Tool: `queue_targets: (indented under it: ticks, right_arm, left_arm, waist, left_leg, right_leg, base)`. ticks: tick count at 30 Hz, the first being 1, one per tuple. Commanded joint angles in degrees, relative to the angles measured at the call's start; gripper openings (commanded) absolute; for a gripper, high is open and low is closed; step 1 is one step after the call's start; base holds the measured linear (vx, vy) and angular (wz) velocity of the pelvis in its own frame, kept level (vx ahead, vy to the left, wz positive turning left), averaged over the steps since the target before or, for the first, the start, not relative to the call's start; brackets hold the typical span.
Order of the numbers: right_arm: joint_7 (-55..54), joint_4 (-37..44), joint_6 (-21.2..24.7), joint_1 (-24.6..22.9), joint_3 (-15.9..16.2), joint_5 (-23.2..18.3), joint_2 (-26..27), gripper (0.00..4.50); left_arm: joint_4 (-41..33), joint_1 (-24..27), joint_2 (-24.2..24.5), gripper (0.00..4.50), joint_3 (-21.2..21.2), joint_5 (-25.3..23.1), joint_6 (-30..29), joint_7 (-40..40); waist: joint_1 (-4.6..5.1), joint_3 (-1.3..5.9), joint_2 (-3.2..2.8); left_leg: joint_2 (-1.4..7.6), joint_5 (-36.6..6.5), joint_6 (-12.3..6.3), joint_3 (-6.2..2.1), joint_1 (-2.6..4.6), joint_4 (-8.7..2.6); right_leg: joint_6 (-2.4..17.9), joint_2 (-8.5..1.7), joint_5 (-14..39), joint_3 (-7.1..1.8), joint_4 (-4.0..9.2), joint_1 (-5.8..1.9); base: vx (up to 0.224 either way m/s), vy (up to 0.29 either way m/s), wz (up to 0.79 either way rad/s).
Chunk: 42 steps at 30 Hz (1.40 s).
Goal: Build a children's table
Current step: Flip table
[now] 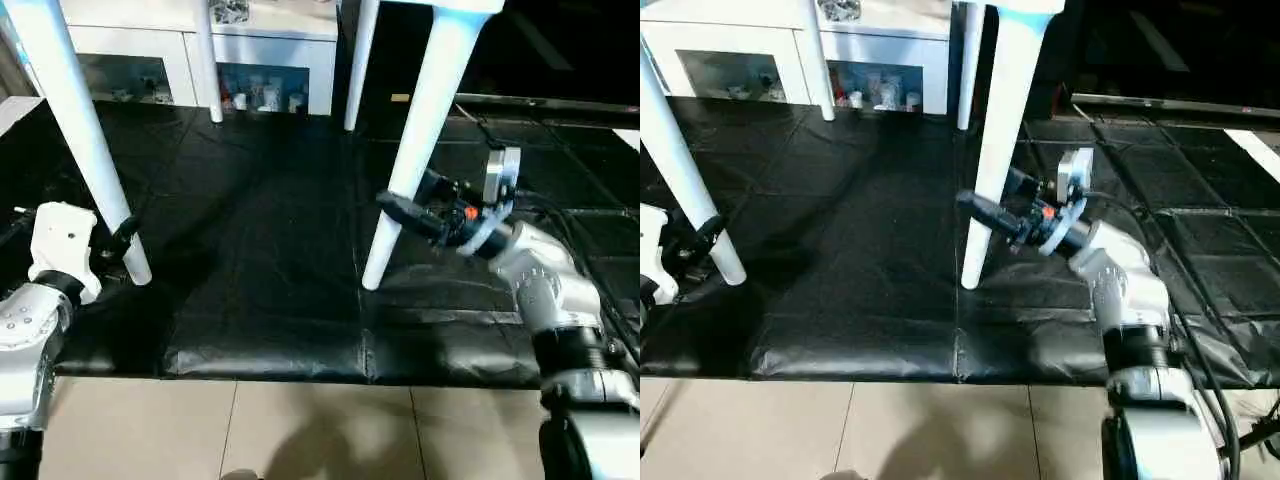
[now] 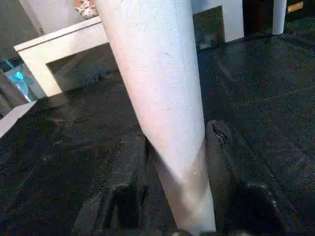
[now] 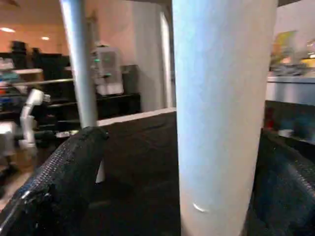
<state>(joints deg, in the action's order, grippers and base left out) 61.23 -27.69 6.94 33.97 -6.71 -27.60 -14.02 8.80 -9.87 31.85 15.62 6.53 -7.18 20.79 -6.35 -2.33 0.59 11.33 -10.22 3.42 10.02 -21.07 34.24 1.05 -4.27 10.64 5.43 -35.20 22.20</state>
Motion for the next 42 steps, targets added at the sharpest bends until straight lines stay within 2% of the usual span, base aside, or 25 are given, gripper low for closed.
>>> queue_targets:
  ticks: [1, 3, 4, 6, 8, 9, 11, 12, 15, 16, 19, 22, 23, 25, 26, 27, 28, 31, 33, 34, 35, 36, 37, 38, 42]
  right_arm:
    - [-3.59, 0.77, -2.35, -1.34, -0.57, 2.0, 0.49, 4.5]
    - [-4.1, 1.23, -2.36, -1.76, -0.73, 2.12, 0.64, 4.5]
    - [-6.52, 4.4, -2.2, -4.39, -2.18, 0.8, 1.95, 4.5]
    - [-7.98, 7.11, -1.6, -6.37, -2.93, -0.4, 2.79, 4.5]
    - [-8.65, 10.91, -1.11, -9.26, -3.07, -1.42, 3.48, 4.5]
    - [-8.65, 10.91, -1.11, -9.26, -3.07, -1.42, 3.48, 4.5]
    - [-10.31, 18.03, -1.73, -15.75, -2.9, -2.24, 5.05, 4.5]
    - [-10.49, 18.62, -1.86, -16.35, -2.88, -2.26, 5.22, 4.5]
    - [-12.71, 22.87, -3.23, -21.62, -2.38, -1.68, 6.6, 4.5]
    - [-12.71, 22.87, -3.23, -21.62, -2.38, -1.68, 6.6, 4.5]
    - [-16.95, 26.52, -4.14, -26.07, -2.17, 0.71, 7.99, 4.5]
    - [-23.9, 30.16, -2.18, -30.04, -2.57, 4.07, 9.27, 4.5]
    - [-26.83, 31.35, -0.73, -31.29, -2.65, 5.42, 9.63, 4.5]
    - [-30.95, 33.34, 2.58, -33.51, -2.12, 7.29, 9.83, 4.5]
    - [-31.14, 33.44, 2.79, -33.66, -2.01, 7.46, 9.8, 4.5]
    - [-33.35, 34.5, 5.54, -35.33, -0.71, 9.25, 9.47, 4.5]
    - [-33.55, 34.59, 5.78, -35.48, -0.59, 9.37, 9.44, 4.5]
    - [-38.34, 34.95, 8.84, -36.82, 0.0, 12.79, 9.71, 4.5]
    - [-41.37, 35.68, 11.63, -37.91, 0.85, 15.08, 9.48, 4.5]
    - [-41.4, 35.78, 11.77, -38.27, 1.22, 15.39, 9.23, 4.5]
    - [-40.5, 35.57, 10.28, -38.75, 1.6, 15.64, 8.97, 4.5]
    - [-39.22, 35.23, 7.64, -39.42, 1.92, 15.75, 8.91, 4.5]
    - [-39.22, 35.23, 7.64, -39.42, 1.92, 15.75, 8.91, 4.5]
    - [-38.77, 35.47, 3.76, -40.74, 3.14, 17.24, 8.52, 4.5]
    - [-39.51, 36.43, 5.69, -41.87, 3.89, 16.73, 8.59, 4.5]
  left_arm:
    - [-1.27, 3.27, 1.02, 1.89, 0.65, -1.61, -1.64, -0.36]
    - [-1.81, 3.81, 0.99, 1.89, 0.9, -1.24, -1.6, -0.35]
    - [-3.43, 6.44, 0.49, 2.13, 3.42, 0.54, -0.41, -0.51]
    - [-4.09, 7.85, 0.31, 2.33, 4.89, 1.49, 0.82, -0.47]
    - [-4.96, 9.23, -0.18, 2.38, 6.58, 3.26, 2.37, 0.29]
    - [-4.96, 9.23, -0.18, 2.38, 6.58, 3.26, 2.37, 0.29]
    - [-5.64, 12.44, -2.14, 2.75, 9.69, 7.85, 6.53, 3.59]
    - [-5.58, 12.76, -2.34, 2.76, 9.92, 8.25, 7.02, 3.94]
    - [-5.71, 14.99, -5.09, 2.78, 11.69, 11.87, 9.9, 5.75]
    - [-5.71, 14.99, -5.09, 2.93, 11.69, 11.87, 9.9, 5.75]
    - [-9.54, 17.44, -8.38, 3.18, 12.13, 14.48, 9.48, 4.9]
    - [-15.91, 21.56, -11.5, 3.18, 10.17, 15.53, 7.19, 2.89]
    - [-18.49, 23.29, -12.43, 3.18, 8.39, 15.28, 6.41, 2.31]
    - [-22.61, 26.13, -14.3, 3.18, 4.45, 14.94, 4.87, 1.95]
    - [-22.81, 26.3, -14.43, 3.18, 4.16, 14.83, 4.79, 1.92]
    - [-24.44, 28.06, -16.23, 3.18, 0.91, 13.38, 4.2, 1.28]
    - [-24.46, 28.17, -16.41, 3.18, 0.7, 13.23, 4.22, 1.22]
    - [-24.06, 29.11, -18.87, 3.18, -0.93, 11.97, 3.77, -0.59]
    - [-25.04, 29.73, -20.6, 3.18, -1.65, 10.89, 2.51, -2.31]
    - [-25.5, 29.86, -21.0, 3.18, -2.01, 10.38, 2.28, -2.89]
    - [-25.88, 29.94, -21.41, 3.18, -2.48, 9.86, 2.24, -3.43]
    - [-26.04, 30.09, -21.64, 3.18, -3.07, 8.99, 2.61, -3.86]
    - [-26.04, 30.09, -21.64, 3.18, -3.07, 8.99, 2.61, -3.86]
    - [-27.09, 30.52, -21.89, 3.18, -4.54, 6.73, 2.98, -5.72]
    - [-27.81, 30.39, -21.66, 3.18, -5.85, 5.22, 2.71, -6.28]
  waist:
    - [0.27, 2.67, -1.33]
    - [0.52, 2.76, -1.43]
    - [0.71, 2.76, -0.66]
    - [0.9, 2.84, -0.97]
    - [1.22, 2.85, -0.75]
    - [1.05, 2.9, -0.89]
    - [0.78, 2.86, -0.86]
    - [0.72, 2.64, -0.82]
    - [0.68, 2.65, -0.72]
    - [0.59, 2.36, -0.85]
    - [0.46, 1.91, -0.84]
    - [0.46, 1.64, -0.75]
    - [0.57, 1.52, -0.59]
    - [0.6, 1.37, -0.48]
    - [0.64, 1.13, -0.54]
    - [0.71, 1.23, -0.55]
    - [0.86, 1.14, -0.4]
    - [1.27, 1.17, -0.25]
    - [1.46, 1.2, -0.44]
    - [1.57, 1.2, -0.33]
    - [1.55, 1.15, -0.55]
    - [1.56, 1.21, -0.16]
    - [1.47, 1.22, -0.26]
    - [1.54, 1.27, -0.25]
    - [1.48, 1.38, -0.39]
  left_leg:
    - [2.35, -23.34, 2.8, -1.48, 1.26, -5.18]
    - [2.42, -23.75, 2.89, -1.52, 1.42, -5.24]
    - [2.4, -23.41, 2.5, -1.42, 1.29, -5.26]
    - [2.38, -21.53, 1.91, -1.54, 0.84, -5.4]
    - [2.33, -20.65, 1.39, -1.43, 0.75, -5.36]
    - [2.32, -19.95, 0.94, -1.3, 0.85, -5.36]
    - [2.25, -18.68, 0.44, -1.1, 0.91, -5.27]
    - [2.34, -18.89, 0.17, -1.12, 0.72, -5.45]
    - [2.45, -20.22, 0.58, -1.19, 0.96, -5.63]
    - [2.54, -22.58, 1.05, -1.21, 1.27, -5.77]
    - [2.62, -25.59, 1.95, -1.44, 1.24, -6.11]
    - [2.75, -26.78, 2.55, -1.56, 1.28, -6.34]
    - [2.44, -28.05, 2.69, -1.65, 1.45, -6.24]
    - [2.62, -27.85, 2.88, -1.89, 1.25, -6.55]
    - [2.57, -28.72, 2.82, -1.83, 1.29, -6.54]
    - [2.29, -29.5, 2.9, -1.79, 1.83, -6.36]
    - [2.16, -28.88, 2.75, -1.87, 1.51, -6.57]
    - [1.93, -28.05, 2.99, -1.97, 1.31, -6.55]
    - [1.86, -27.66, 2.96, -1.97, 1.32, -6.44]
    - [1.89, -27.69, 2.83, -1.96, 1.34, -6.41]
    - [1.88, -27.86, 2.75, -2.0, 1.31, -6.42]
    - [1.96, -27.92, 2.36, -1.92, 1.2, -6.38]
    - [1.99, -27.73, 2.02, -1.96, 1.29, -6.4]
    - [2.05, -27.5, 1.96, -1.96, 1.14, -6.4]
    - [2.25, -25.77, 1.59, -1.84, 1.07, -6.64]
  right_leg:
    - [8.57, -4.46, 20.75, -3.04, 5.03, -1.44]
    - [8.55, -4.27, 20.19, -3.14, 5.07, -1.34]
    - [8.58, -4.24, 19.54, -3.2, 5.09, -1.44]
    - [8.42, -4.31, 17.97, -3.24, 4.81, -1.73]
    - [8.21, -4.18, 16.71, -3.32, 4.74, -1.76]
    - [7.96, -4.16, 16.46, -3.39, 4.84, -1.68]
    - [8.1, -4.26, 15.57, -3.54, 5.07, -1.54]
    - [7.74, -4.32, 15.94, -3.58, 5.19, -1.54]
    - [7.54, -4.21, 17.31, -3.54, 5.26, -1.36]
    - [7.1, -4.2, 19.7, -3.59, 5.52, -1.01]
    - [5.44, -4.51, 24.73, -3.71, 6.14, -0.97]
    - [4.63, -4.51, 26.79, -3.8, 6.51, -0.77]
    - [3.23, -4.45, 30.02, -3.84, 6.95, -0.57]
    - [2.15, -4.44, 30.99, -3.84, 7.12, -0.77]
    - [1.81, -4.38, 32.06, -3.79, 7.36, -0.59]
    - [0.9, -4.4, 34.13, -3.7, 7.86, -0.42]
    - [0.1, -4.44, 34.77, -3.58, 8.17, -0.83]
    - [-1.15, -4.31, 35.02, -3.43, 8.36, -0.91]
    - [-1.45, -4.23, 34.59, -3.42, 8.37, -0.85]
    - [-1.53, -4.15, 34.0, -3.4, 8.39, -0.87]
    - [-1.55, -4.18, 33.81, -3.4, 8.36, -0.84]
    - [-1.73, -4.22, 33.3, -3.38, 8.47, -0.86]
    - [-1.56, -4.24, 33.04, -3.4, 8.41, -0.84]
    - [-1.43, -4.22, 32.33, -3.41, 8.28, -0.9]
    - [0.08, -3.82, 26.62, -3.59, 7.68, -1.2]
  base:
    - [0.0, 0.0, 0.0]
    - [0.0, 0.0, 0.0]
    - [0.0, 0.0, 0.0]
    - [0.0, 0.0, 0.0]
    - [0.0, 0.0, 0.0]
    - [0.0, 0.0, 0.0]
    - [0.0, 0.0, 0.0]
    - [0.0, 0.0, 0.0]
    - [0.0, 0.0, 0.0]
    - [0.0, 0.0, 0.0]
    - [0.0, 0.0, 0.0]
    - [0.0, 0.0, 0.0]
    - [0.0, 0.0, 0.0]
    - [0.0, 0.0, 0.0]
    - [0.0, 0.0, 0.0]
    - [0.0, 0.0, 0.0]
    - [0.0, 0.0, 0.0]
    - [0.0, 0.0, 0.0]
    - [0.0, 0.0, 0.0]
    - [0.0, 0.0, 0.0]
    - [0.0, 0.0, 0.0]
    - [0.0, 0.0, 0.0]
    - [0.0, 0.0, 0.0]
    - [0.0, 0.0, 0.0]
    - [0.0, 0.0, 0.0]
